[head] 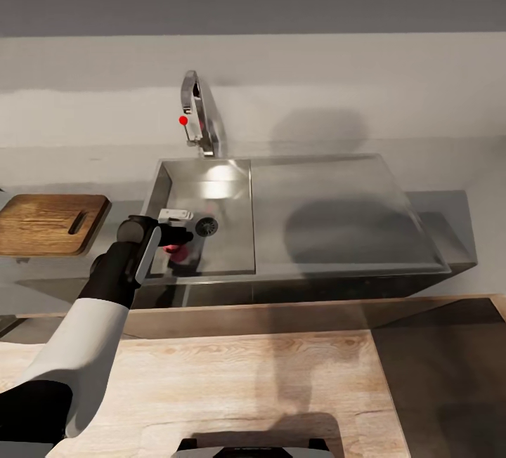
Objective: In the kitchen, take the Vidalia onion out of the sink, dice it on the chopping board with the paring knife, put the diced onion into the bowl on the countertop, then place both the paring knife and the chopping board into the sink.
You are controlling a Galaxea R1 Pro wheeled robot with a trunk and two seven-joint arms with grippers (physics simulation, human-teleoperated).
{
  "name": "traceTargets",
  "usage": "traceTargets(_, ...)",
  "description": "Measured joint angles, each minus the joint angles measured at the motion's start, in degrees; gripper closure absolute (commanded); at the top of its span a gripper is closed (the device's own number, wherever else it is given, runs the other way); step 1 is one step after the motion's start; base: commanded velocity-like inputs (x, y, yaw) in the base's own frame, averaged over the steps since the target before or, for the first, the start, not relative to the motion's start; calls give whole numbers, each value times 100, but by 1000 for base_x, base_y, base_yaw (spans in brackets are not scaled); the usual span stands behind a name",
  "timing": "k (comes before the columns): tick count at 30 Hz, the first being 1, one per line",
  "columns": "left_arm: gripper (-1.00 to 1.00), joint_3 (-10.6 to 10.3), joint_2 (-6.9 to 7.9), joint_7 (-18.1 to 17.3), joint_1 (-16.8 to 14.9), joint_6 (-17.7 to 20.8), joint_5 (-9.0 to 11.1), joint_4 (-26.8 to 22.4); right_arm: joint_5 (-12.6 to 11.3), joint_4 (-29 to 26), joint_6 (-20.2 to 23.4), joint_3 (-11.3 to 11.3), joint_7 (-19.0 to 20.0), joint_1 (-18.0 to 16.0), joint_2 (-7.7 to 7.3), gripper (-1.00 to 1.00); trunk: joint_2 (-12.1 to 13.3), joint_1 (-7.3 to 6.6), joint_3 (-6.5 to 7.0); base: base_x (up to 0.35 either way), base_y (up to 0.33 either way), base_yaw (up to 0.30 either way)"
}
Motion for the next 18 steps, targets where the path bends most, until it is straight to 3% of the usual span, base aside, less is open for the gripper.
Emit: traceTargets(18, -100, 0, 0, 0, 2, -1, -1, 77, 0, 0, 0, 0, -2, 0, -2, -100, 0, 0, -75, 0, 0, 0)
